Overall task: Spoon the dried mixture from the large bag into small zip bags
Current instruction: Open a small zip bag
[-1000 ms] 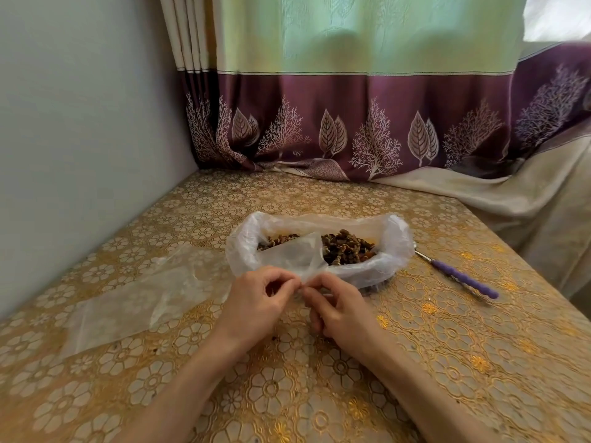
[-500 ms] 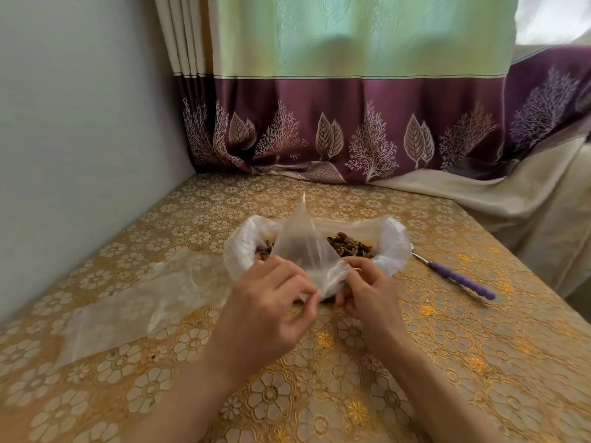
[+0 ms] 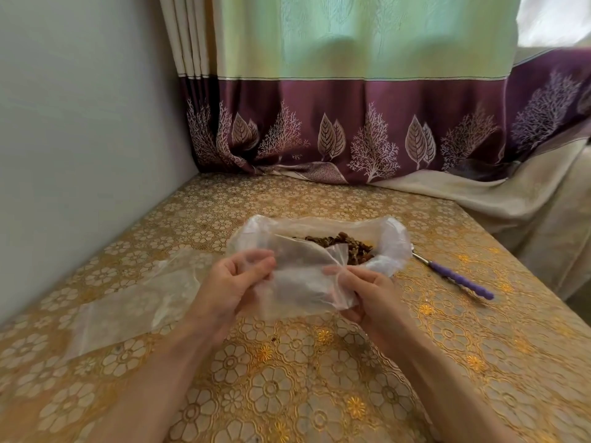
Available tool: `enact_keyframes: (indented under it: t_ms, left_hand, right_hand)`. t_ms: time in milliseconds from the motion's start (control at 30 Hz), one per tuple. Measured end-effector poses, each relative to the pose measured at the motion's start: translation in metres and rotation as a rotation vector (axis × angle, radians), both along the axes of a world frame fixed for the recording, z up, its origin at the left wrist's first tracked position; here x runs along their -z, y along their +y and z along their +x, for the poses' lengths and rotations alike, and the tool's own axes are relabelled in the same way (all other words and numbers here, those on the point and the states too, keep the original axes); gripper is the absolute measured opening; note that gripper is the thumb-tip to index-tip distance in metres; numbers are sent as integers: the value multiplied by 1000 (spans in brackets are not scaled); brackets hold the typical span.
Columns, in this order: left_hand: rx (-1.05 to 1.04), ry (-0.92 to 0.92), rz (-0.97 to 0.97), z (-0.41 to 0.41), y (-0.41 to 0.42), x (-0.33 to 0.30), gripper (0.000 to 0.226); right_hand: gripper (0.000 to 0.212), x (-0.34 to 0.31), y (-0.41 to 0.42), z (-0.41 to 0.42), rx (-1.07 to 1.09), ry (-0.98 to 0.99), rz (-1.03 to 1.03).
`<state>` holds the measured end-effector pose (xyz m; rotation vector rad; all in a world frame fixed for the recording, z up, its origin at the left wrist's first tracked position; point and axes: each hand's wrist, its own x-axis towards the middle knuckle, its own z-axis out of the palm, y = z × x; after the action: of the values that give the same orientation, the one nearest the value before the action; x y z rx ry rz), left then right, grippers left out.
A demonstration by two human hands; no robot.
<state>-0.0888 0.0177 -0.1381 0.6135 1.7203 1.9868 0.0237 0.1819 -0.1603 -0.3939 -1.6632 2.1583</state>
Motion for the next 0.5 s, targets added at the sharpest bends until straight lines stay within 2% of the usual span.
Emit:
enact_keyframes:
  t_ms: [67,167,267,367,500]
  left_hand:
    - [-78,29,8,-2,-1,1,14]
    - [-133,45,20,-5,-2,3,17]
    - [-139,66,-9,-1,1,4,25]
    - [-135,88,-25,0,2,6,32]
    - [-162,133,-39,-2,1,6,35]
  right_hand:
    - [15,1,1,1,124,-32,108]
    - [7,1,3,1,340,-77,474]
    - [12,1,-1,2,334,1,686]
    - [9,-1,-6,3,283,69,788]
    - [21,-7,-10,5,286,164,808]
